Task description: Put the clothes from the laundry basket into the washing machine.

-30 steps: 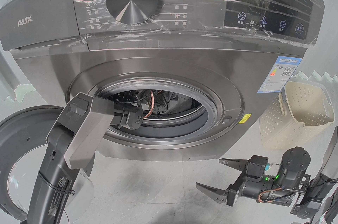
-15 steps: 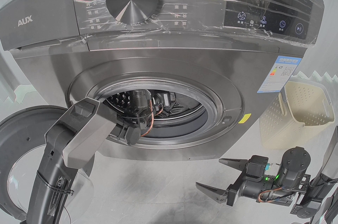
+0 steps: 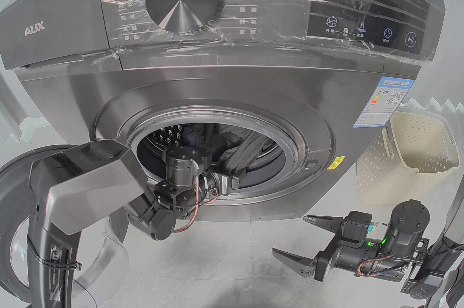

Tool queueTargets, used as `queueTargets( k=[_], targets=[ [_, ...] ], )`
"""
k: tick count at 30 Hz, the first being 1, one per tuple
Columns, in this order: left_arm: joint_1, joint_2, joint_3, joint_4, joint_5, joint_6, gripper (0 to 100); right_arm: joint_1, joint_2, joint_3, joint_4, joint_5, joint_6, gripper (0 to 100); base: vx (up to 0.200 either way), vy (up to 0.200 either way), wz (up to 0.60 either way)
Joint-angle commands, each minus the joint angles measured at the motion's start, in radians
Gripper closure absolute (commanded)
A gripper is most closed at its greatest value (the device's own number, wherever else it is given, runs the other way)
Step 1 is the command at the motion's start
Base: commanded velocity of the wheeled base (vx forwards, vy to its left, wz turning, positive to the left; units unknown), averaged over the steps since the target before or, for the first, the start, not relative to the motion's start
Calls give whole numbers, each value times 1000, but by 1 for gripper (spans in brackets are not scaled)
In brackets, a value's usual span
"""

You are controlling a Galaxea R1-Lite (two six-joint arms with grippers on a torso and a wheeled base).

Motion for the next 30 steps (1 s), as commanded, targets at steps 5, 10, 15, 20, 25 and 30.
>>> queueTargets(
  k=[5, 10, 15, 20, 25, 30],
  targets=[
    [-64, -174, 306, -195, -42, 52, 0, -7, -25, 11, 1, 3, 0, 0, 0, 0, 0],
    [-74, -222, 437, -284, -65, 52, 0, -7, -23, 15, -1, 3, 1, 0, 0, 0, 0],
    [-91, -260, 539, -448, -51, 37, 0, -7, -28, 17, -1, 3, 4, 0, 0, 0, 0],
    [-153, -371, 636, -472, -1, -31, 0, -4, -69, 20, 1, -9, 4, 0, 0, 0, 0],
    [-243, -502, 727, -472, 30, -159, 0, -7, -160, 58, 1, -43, 15, 0, 0, 0, 0],
    [-243, -621, 842, -472, 73, -155, 0, -22, -238, 83, 7, -92, 52, 0, 0, 0, 0]
  ],
)
